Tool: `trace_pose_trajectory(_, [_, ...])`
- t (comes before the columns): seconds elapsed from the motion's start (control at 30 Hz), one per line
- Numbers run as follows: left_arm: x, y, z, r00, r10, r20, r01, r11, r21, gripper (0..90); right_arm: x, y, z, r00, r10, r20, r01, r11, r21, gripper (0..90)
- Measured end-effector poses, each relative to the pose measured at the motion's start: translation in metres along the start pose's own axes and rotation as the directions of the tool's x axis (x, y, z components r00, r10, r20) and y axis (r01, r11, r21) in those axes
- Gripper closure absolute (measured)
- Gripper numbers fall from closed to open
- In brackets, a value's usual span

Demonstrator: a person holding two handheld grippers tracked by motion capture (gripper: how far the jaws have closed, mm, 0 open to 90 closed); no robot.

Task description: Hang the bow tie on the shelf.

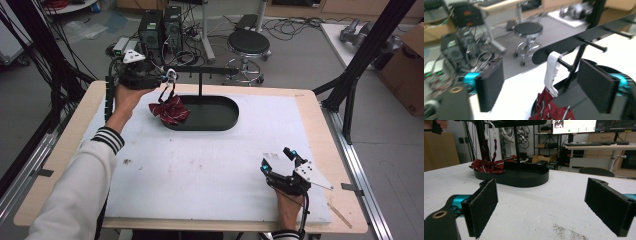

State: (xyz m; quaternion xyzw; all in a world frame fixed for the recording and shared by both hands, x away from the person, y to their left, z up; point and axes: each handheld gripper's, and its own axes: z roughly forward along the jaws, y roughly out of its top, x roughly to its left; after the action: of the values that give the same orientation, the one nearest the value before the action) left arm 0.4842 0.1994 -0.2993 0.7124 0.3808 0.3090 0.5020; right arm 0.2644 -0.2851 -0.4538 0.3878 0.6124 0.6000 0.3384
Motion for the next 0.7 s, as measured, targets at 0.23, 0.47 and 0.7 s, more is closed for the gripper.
trace_pose_trajectory(0.23, [0.009, -0.036, -0.043, 0.9931, 0.032, 0.113, -0.014, 0.9864, -0.164, 10.9, -0.001, 0.0, 0.0, 1.0, -0.002, 0.003, 0.002, 1.0, -0.003, 10.5])
trace_pose_trajectory(0.47, [0.009, -0.075, -0.083, 0.9887, 0.017, 0.149, 0.017, 0.9738, -0.227, 10.9, -0.001, 0.0, 0.0, 1.0, -0.001, 0.006, 0.001, 1.0, -0.004, 10.5])
trace_pose_trajectory(0.7, [0.003, -0.12, -0.113, 0.9875, 0.024, 0.156, 0.017, 0.9669, -0.254, 10.9, 0.0, 0.0, 0.0, 1.0, 0.004, 0.009, -0.004, 1.0, -0.001, 10.5])
